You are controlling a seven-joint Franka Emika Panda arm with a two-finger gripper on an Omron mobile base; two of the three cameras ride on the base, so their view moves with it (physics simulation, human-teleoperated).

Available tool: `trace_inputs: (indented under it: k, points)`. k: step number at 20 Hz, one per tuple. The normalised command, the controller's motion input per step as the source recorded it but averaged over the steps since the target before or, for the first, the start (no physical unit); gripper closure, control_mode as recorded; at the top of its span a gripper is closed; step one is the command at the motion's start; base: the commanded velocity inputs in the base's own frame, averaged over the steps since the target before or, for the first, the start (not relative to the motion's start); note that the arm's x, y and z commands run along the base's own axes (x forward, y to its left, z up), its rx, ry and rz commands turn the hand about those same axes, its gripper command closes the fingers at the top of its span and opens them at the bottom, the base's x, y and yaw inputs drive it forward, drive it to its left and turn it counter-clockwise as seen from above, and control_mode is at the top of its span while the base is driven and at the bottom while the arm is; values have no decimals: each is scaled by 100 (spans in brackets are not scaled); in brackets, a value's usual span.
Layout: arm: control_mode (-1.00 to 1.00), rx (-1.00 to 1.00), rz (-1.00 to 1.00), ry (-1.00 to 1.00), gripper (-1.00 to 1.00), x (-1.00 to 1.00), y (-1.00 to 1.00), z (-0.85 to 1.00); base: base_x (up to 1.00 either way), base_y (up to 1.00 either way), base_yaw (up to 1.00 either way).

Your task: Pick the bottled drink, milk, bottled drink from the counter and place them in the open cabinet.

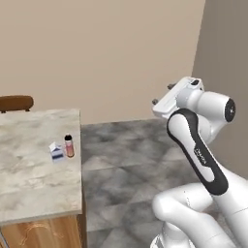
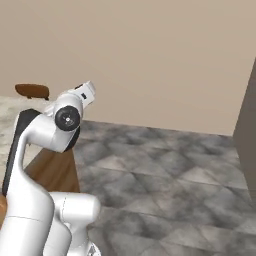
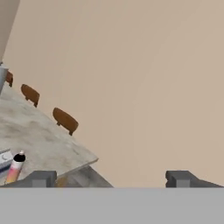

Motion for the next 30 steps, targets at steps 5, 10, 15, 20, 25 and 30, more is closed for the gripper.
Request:
trace_inputs:
  k: [5,10,15,20,25,30]
  points:
    - [100,0,0,0,-100,0,0,0,-1,-57,38]
    - [100,0,0,0,-100,0,0,0,0,-39,48]
    - [100,0,0,0,-100,0,0,0,0,-18,54]
    - [100,0,0,0,-100,0,0,0,-3,-9,58]
    - [100,0,0,0,-100,0,0,0,-9,-1,59]
    - [100,0,0,0,-100,0,0,0,-15,-1,57]
